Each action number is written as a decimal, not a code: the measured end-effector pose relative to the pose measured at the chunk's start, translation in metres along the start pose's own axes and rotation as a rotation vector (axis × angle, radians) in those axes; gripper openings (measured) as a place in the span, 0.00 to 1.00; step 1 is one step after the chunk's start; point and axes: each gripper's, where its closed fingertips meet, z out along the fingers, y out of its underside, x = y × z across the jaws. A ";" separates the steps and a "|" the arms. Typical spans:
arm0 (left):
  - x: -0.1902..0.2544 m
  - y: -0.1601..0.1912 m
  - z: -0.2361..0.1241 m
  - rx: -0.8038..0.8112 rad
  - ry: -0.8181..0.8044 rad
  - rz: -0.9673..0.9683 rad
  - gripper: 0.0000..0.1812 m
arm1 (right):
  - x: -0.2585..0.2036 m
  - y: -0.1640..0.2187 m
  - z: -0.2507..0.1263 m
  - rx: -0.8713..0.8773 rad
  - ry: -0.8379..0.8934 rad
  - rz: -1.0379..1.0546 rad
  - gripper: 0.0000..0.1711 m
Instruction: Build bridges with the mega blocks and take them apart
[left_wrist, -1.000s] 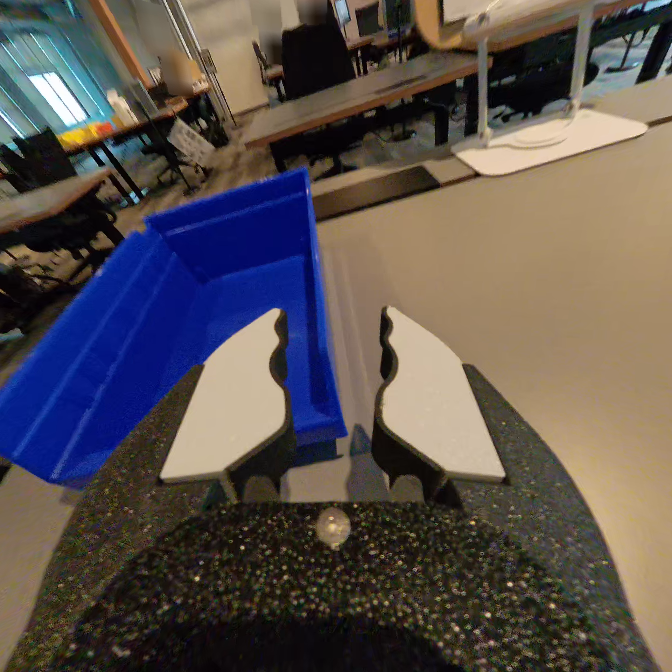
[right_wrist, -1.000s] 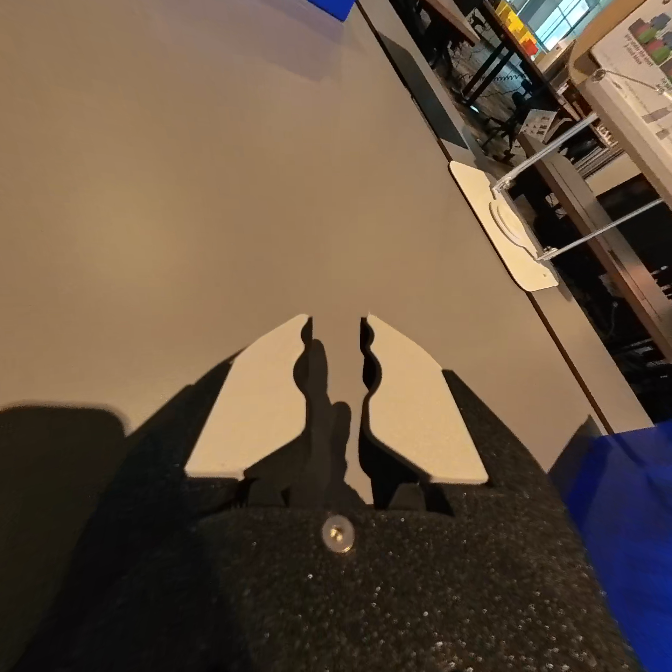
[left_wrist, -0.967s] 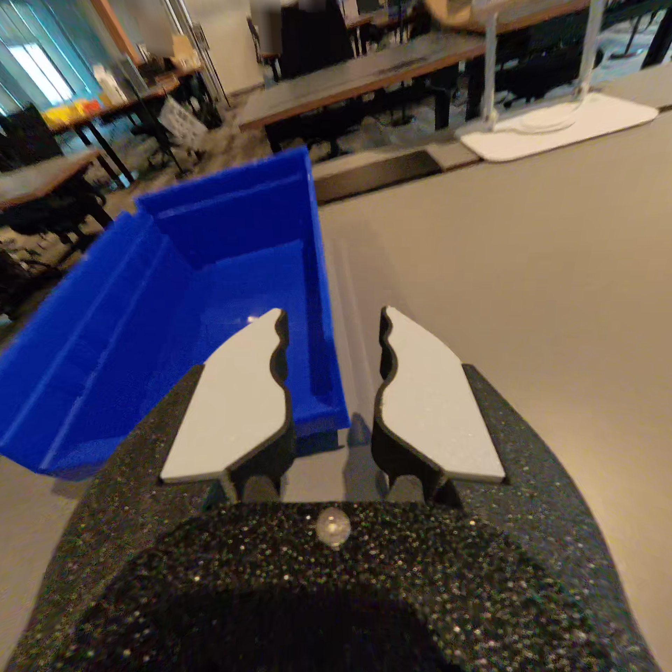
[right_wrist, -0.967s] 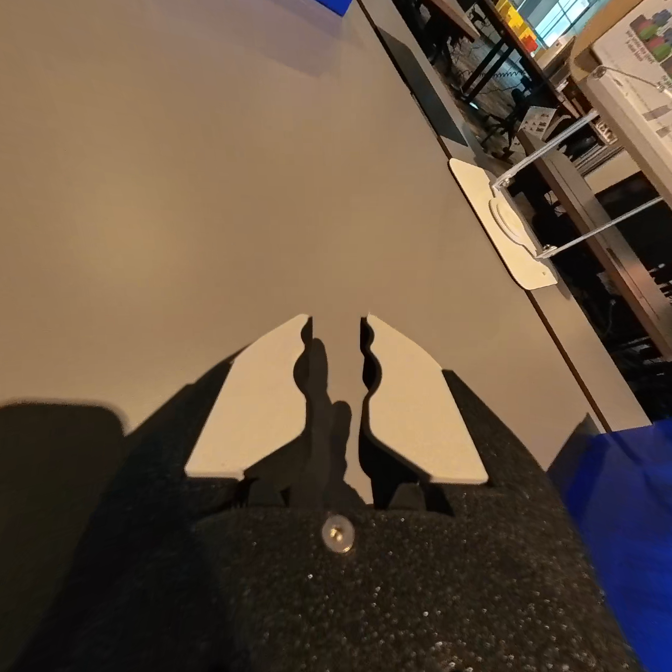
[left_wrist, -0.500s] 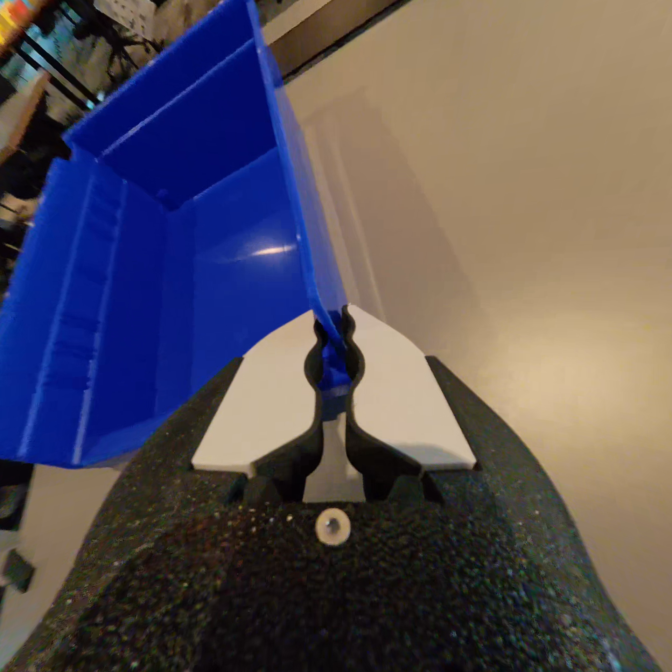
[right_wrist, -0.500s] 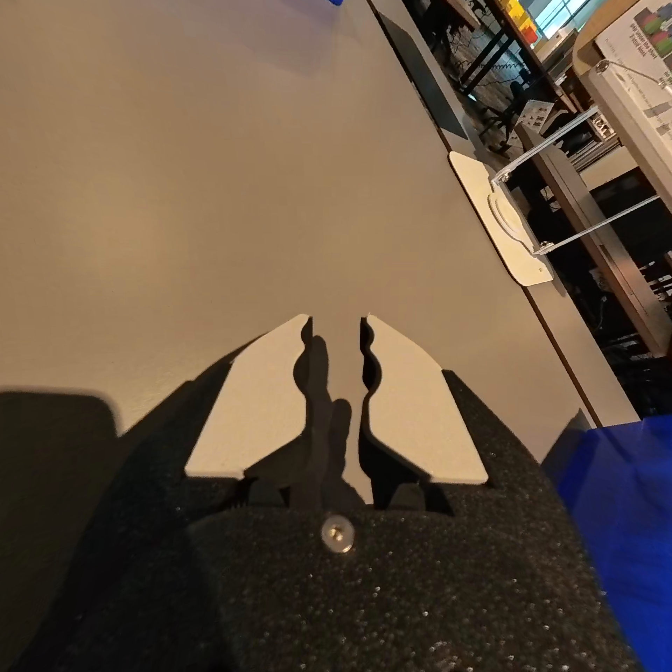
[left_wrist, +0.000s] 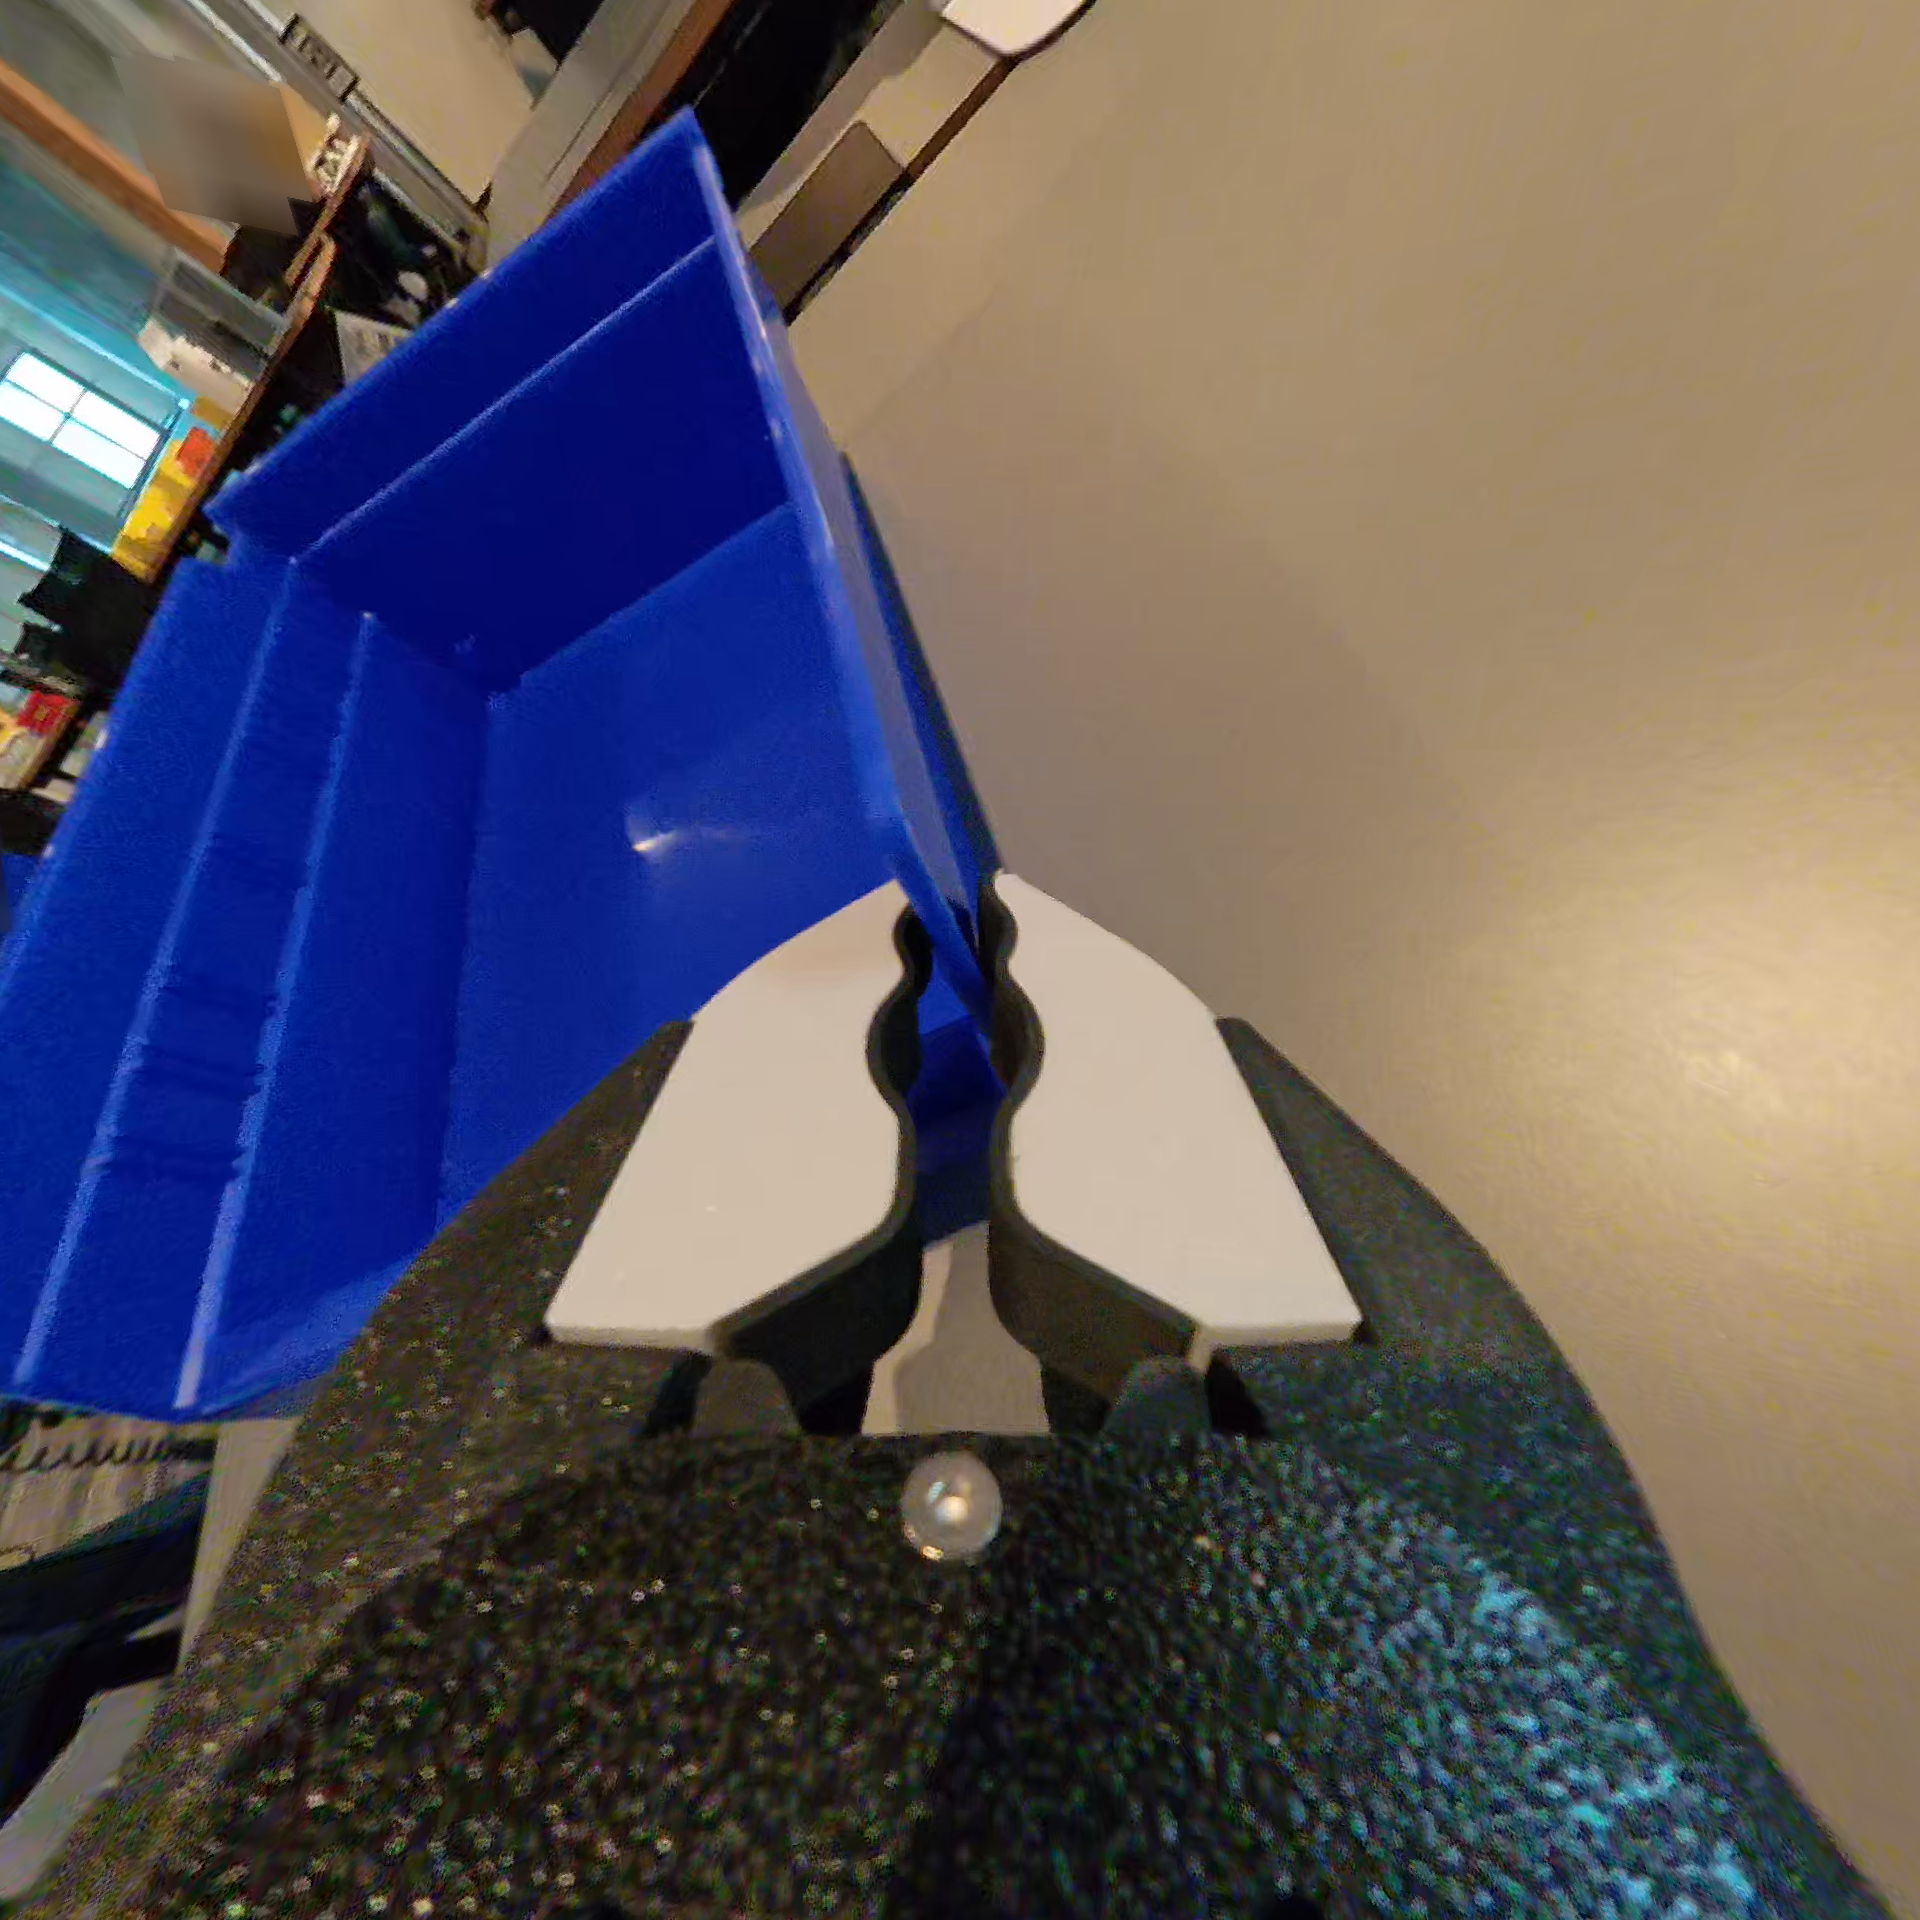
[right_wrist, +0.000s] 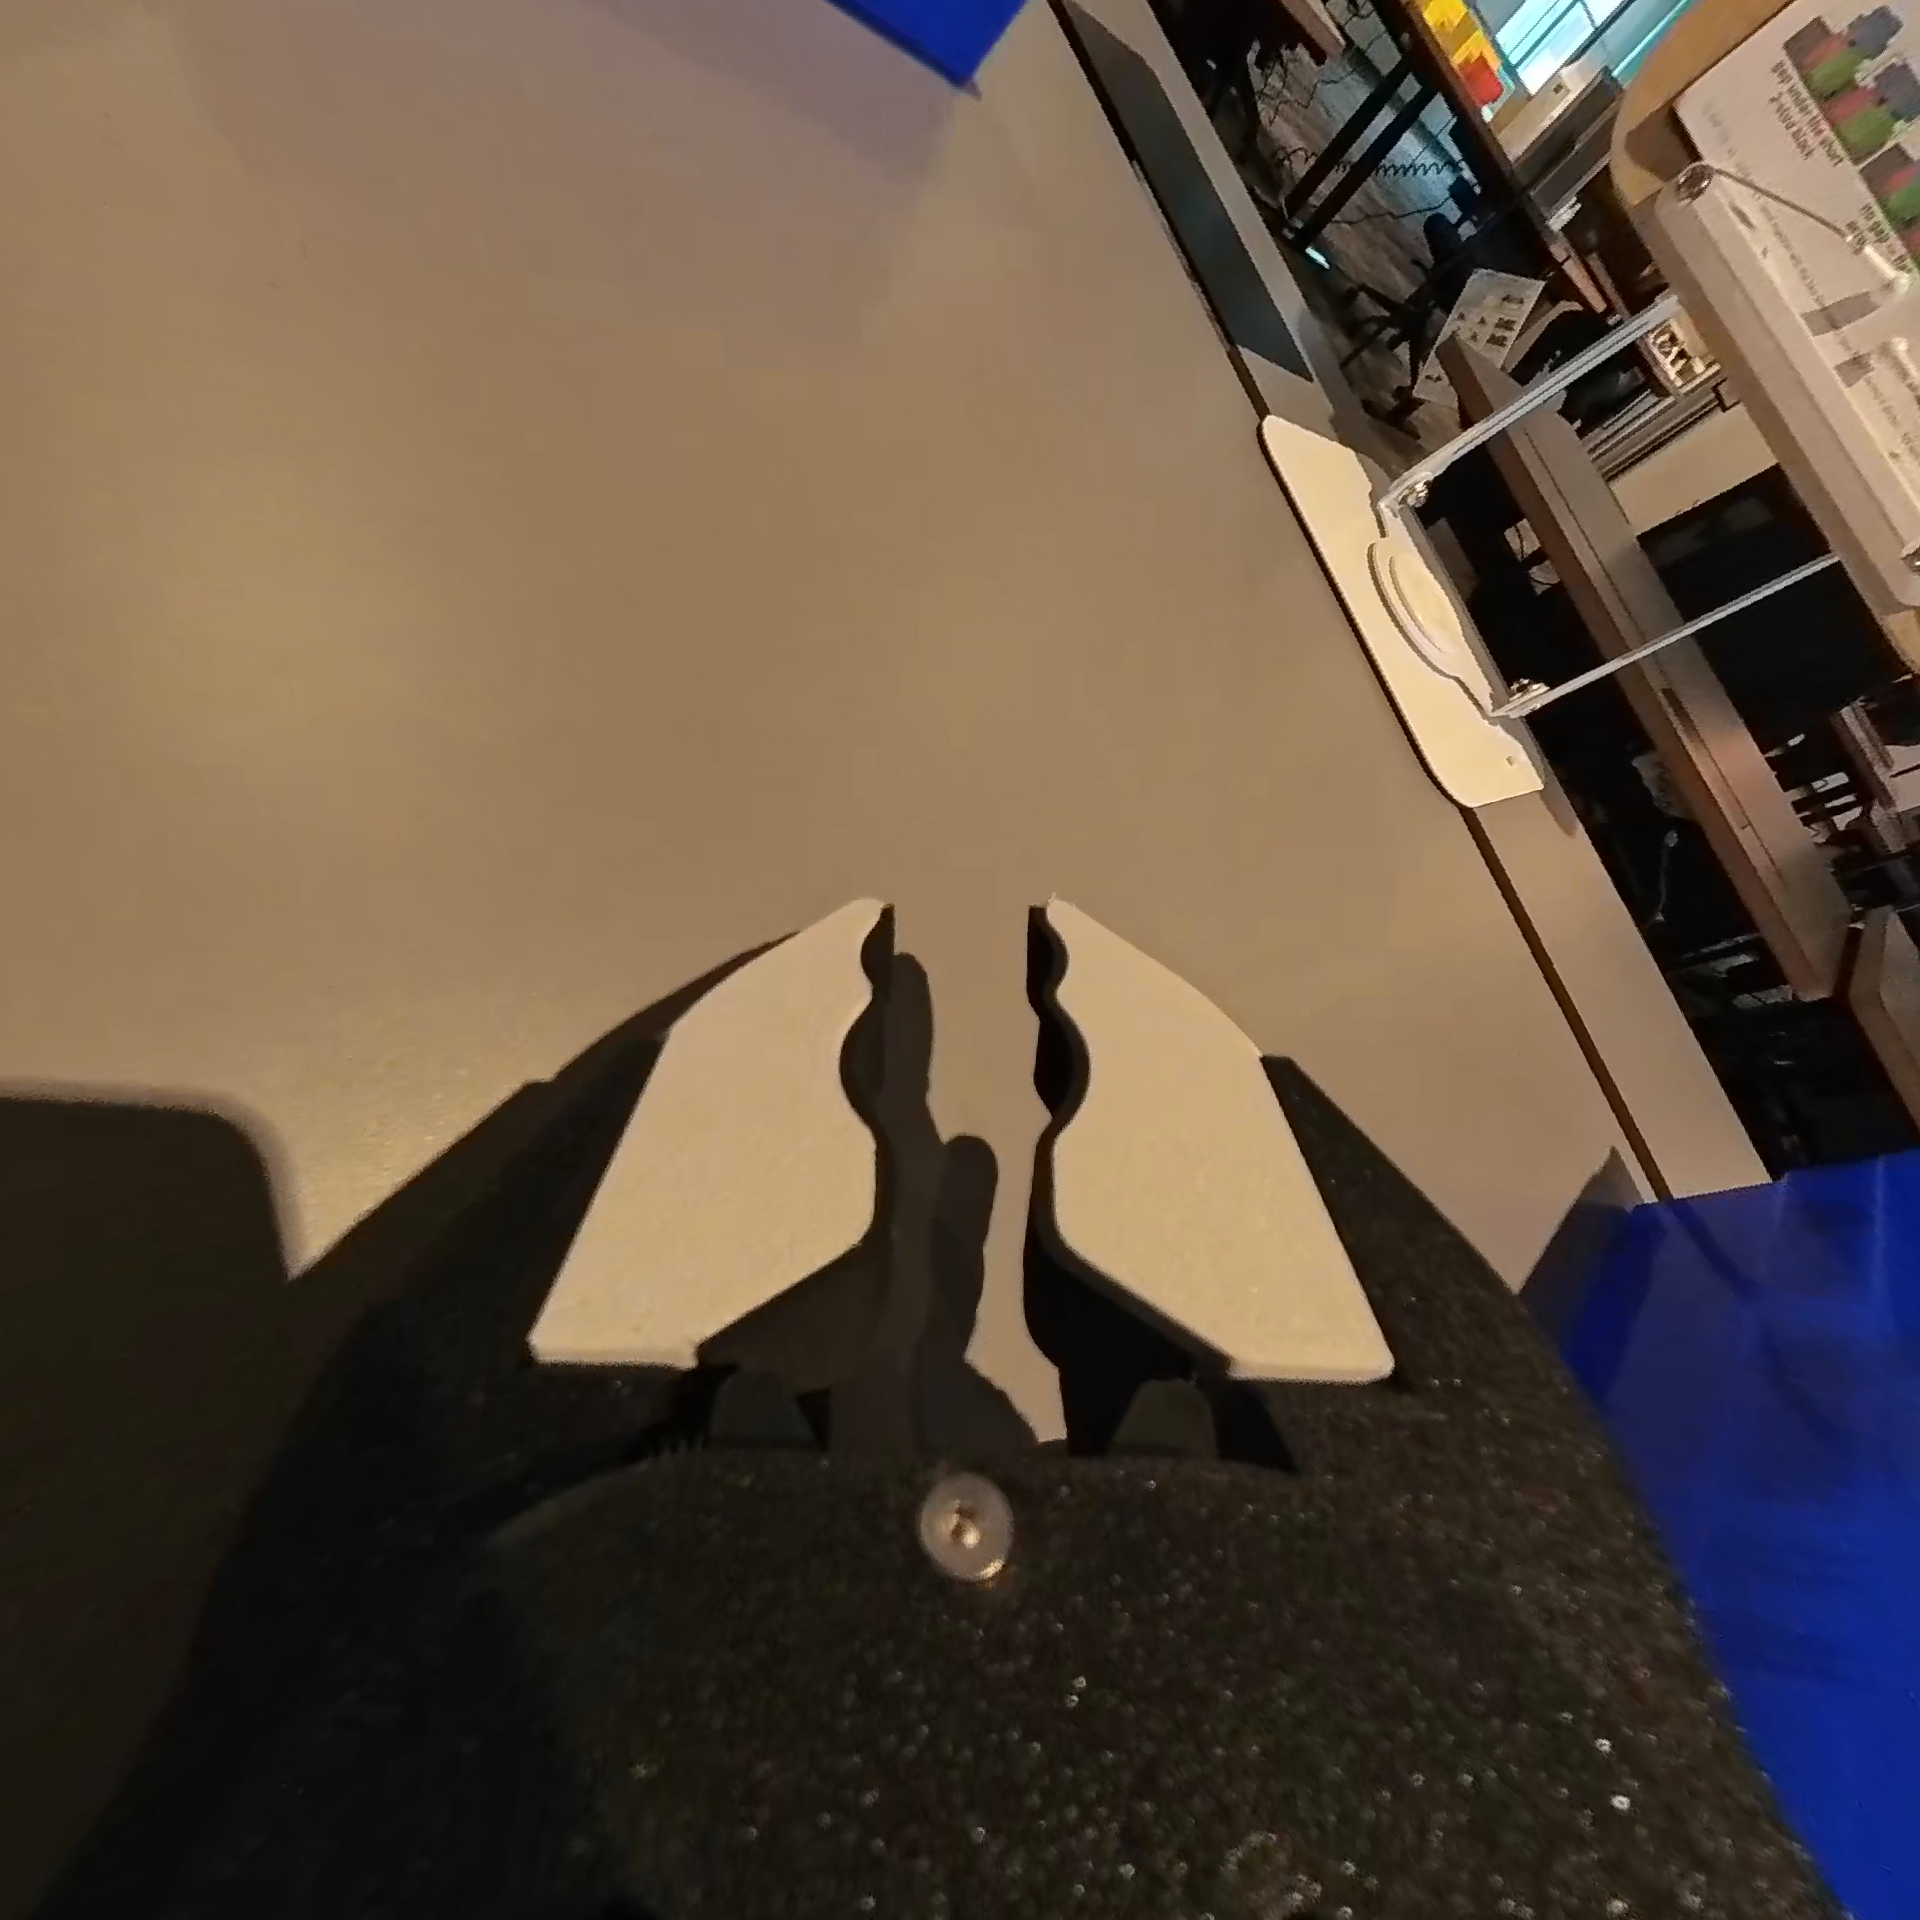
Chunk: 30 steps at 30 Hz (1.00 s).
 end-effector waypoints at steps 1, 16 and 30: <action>0.001 0.000 0.000 0.008 0.010 0.003 0.04 | 0.000 0.000 0.000 0.003 0.001 0.002 0.14; 0.056 -0.027 -0.039 0.384 0.498 0.080 0.05 | 0.031 0.004 -0.027 0.006 0.191 0.061 0.14; 0.114 -0.031 -0.102 0.604 0.962 0.264 0.03 | 0.138 0.071 -0.120 -0.013 0.743 0.516 0.21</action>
